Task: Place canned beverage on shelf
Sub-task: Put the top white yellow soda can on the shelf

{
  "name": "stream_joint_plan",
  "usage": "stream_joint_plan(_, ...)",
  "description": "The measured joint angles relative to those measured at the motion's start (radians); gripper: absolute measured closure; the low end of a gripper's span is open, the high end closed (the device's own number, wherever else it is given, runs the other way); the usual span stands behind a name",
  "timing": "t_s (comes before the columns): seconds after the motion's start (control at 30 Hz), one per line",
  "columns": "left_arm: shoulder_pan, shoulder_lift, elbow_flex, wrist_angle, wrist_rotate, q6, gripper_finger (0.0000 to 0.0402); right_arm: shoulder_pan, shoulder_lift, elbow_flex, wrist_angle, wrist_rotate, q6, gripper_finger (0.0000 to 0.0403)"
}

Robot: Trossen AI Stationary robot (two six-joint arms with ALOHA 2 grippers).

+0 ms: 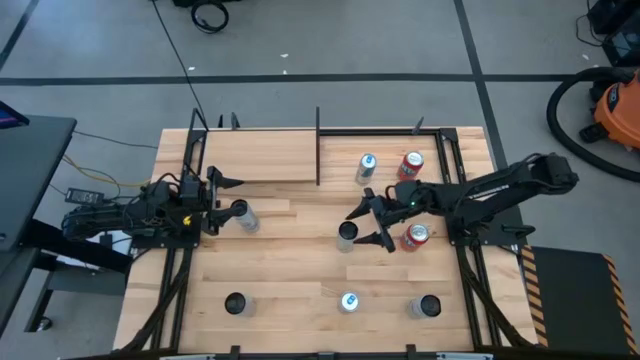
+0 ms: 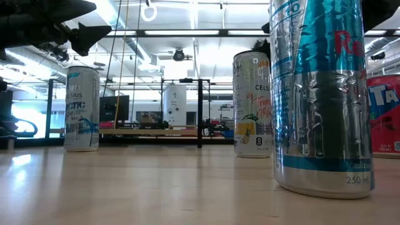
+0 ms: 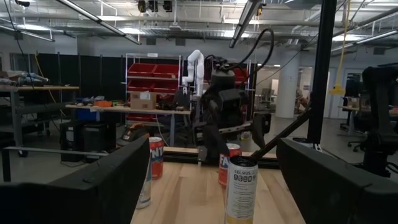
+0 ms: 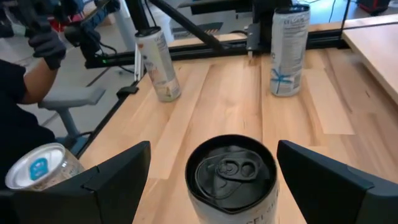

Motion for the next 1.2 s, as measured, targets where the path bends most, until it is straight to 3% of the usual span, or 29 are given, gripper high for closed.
stream_joint_plan(0.43,0.000,0.000,0.000,0.000,0.000,0.003,0.0049,0.001,0.050,0.000,0.089,0.001,-0.029,0.0044)
stream_joint_plan(1.2,0.000,0.000,0.000,0.001,0.000,0.052,0.0049,0.003,0.112,-0.001,0.062,0.025,-0.077,0.0044)
